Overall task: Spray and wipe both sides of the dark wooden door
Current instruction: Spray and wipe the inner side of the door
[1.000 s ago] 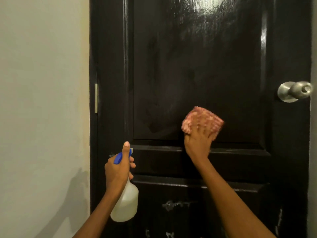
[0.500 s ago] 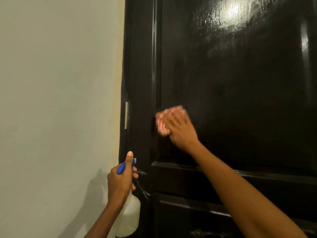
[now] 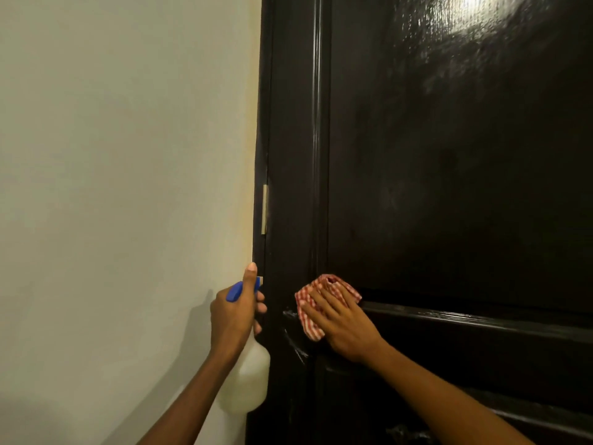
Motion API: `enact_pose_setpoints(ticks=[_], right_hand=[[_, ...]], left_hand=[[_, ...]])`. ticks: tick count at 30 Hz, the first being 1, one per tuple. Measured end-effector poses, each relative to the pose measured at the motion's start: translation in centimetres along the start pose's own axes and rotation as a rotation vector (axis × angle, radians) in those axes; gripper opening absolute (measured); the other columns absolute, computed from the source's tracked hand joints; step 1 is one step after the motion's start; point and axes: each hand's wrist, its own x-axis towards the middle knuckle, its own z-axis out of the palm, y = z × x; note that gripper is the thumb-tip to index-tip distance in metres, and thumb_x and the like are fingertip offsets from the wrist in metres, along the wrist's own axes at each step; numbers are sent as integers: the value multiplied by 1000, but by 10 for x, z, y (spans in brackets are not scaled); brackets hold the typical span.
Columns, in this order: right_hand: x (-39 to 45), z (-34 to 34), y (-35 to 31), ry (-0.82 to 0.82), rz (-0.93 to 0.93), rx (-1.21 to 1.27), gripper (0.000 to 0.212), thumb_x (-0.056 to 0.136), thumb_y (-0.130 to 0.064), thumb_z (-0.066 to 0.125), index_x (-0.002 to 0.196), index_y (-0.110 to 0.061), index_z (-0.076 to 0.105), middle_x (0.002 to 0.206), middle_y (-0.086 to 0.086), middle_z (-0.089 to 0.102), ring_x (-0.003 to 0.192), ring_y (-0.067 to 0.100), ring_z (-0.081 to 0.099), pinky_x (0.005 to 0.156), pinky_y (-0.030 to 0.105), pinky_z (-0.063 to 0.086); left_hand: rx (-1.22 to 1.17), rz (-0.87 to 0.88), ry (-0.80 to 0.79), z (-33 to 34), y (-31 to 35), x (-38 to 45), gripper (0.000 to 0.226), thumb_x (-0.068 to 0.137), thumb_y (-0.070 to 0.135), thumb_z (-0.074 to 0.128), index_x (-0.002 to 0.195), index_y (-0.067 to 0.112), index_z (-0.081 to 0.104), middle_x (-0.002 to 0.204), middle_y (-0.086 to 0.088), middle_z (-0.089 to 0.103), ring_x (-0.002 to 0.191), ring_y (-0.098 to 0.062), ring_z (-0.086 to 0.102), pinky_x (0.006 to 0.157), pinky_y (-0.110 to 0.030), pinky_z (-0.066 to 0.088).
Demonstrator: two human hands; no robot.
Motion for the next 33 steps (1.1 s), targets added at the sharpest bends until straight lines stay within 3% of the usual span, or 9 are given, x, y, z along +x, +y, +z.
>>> enact_pose_setpoints(ticks=[2, 5, 8, 14, 19, 23, 26, 29, 33], right_hand=[[14, -7, 13, 23, -16, -11, 83, 83, -34, 58, 158, -24, 26, 164, 11, 24, 151, 32, 16, 119, 56, 20], [73, -39, 38, 84, 105, 7, 83, 89, -27, 53, 161, -24, 12, 168, 11, 6, 154, 33, 3, 121, 61, -1], [143, -82, 70, 188, 229, 60, 79, 97, -31, 45, 161, -25, -2, 167, 10, -10, 153, 33, -11, 120, 58, -12], [209, -98, 60, 231, 307, 92, 77, 99, -37, 46, 161, -20, 2, 167, 13, -6, 154, 34, -8, 121, 58, -9], [140, -9, -34, 193, 95, 152, 82, 95, -28, 55, 160, -18, 7, 167, 15, -2, 153, 35, -5, 116, 58, -17], [37, 66, -116, -136, -376, 93, 76, 92, -25, 60, 158, -23, 22, 167, 8, 10, 154, 32, -1, 110, 51, -25], [-17, 94, -129, -310, -651, -96, 70, 89, -33, 61, 154, -27, 34, 164, 3, 26, 154, 28, 14, 111, 51, -25], [-14, 81, -103, -215, -548, -161, 69, 79, -35, 62, 146, -28, 50, 153, 0, 46, 147, 27, 35, 121, 55, -13], [36, 13, -27, 62, -67, 18, 78, 73, -25, 58, 150, -20, 45, 157, 10, 40, 147, 35, 32, 121, 57, 0]], left_hand=[[-12, 1, 5, -7, 5, 4, 65, 86, 65, 48, 82, 4, 71, 67, -14, 70, 48, -20, 62, 42, -26, 52], [-10, 38, 14, -13, 11, 11, 67, 84, 68, 48, 82, 5, 72, 66, -11, 70, 51, -22, 64, 46, -29, 53], [-10, 54, 19, -15, 12, 16, 67, 84, 67, 47, 80, 5, 72, 64, -10, 70, 51, -21, 64, 45, -29, 53], [-73, -10, -15, -20, 0, 14, 64, 79, 69, 48, 83, 8, 70, 65, -7, 70, 56, -24, 67, 43, -29, 53], [-48, -67, 6, -28, -33, -6, 60, 80, 67, 49, 86, 11, 70, 67, -9, 71, 60, -30, 68, 45, -31, 53], [-58, -140, 2, -39, -56, -37, 58, 82, 65, 50, 87, 12, 72, 68, -11, 71, 59, -29, 68, 46, -32, 53], [-32, -162, 16, -52, -64, -54, 57, 84, 63, 49, 88, 11, 72, 70, -12, 71, 57, -26, 67, 41, -29, 53], [-1, -165, 29, -62, -68, -63, 59, 83, 66, 50, 86, 12, 73, 68, -10, 71, 57, -25, 67, 42, -29, 52], [7, -174, 20, -58, -71, -68, 62, 82, 69, 50, 84, 10, 72, 66, -9, 71, 59, -29, 67, 44, -31, 53]])
